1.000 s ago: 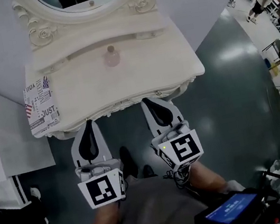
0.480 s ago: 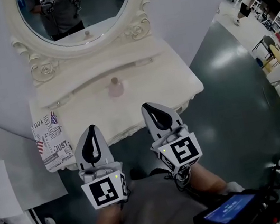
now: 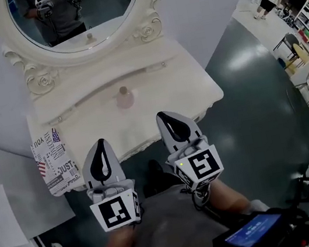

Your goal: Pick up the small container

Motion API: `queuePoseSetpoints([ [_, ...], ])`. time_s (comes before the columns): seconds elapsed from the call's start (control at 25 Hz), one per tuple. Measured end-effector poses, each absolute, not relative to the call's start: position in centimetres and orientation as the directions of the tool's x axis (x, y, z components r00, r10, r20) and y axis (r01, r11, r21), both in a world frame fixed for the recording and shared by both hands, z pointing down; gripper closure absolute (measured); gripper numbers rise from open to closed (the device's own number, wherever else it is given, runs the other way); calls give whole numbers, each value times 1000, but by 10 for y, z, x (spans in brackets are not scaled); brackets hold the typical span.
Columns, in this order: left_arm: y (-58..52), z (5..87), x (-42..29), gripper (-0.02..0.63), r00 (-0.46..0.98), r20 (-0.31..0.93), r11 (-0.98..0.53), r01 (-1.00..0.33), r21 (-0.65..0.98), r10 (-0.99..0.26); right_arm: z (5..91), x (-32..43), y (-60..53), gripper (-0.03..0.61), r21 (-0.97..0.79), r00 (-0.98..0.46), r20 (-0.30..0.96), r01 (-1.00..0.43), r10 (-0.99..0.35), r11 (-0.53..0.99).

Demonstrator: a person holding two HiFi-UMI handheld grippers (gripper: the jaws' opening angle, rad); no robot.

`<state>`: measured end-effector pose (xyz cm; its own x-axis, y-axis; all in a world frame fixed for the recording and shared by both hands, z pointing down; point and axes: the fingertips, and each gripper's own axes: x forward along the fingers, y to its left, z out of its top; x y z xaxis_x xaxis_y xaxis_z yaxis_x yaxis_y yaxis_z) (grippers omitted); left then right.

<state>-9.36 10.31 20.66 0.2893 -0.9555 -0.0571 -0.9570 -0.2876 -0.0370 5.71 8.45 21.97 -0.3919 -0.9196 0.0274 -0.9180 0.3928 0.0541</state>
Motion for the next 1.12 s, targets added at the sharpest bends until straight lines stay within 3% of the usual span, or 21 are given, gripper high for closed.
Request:
queuePoseSetpoints([
  [0.64,30,219,-69,600,260,3,-259,-964,-54,-966,243,75,6,565,5,-442,74,-896,-894,443],
  [1.12,-34,186,-66,600,141,-41,-137,-985,-101,-989,216,67,-76,565,25,-571,20,-820,-821,572],
])
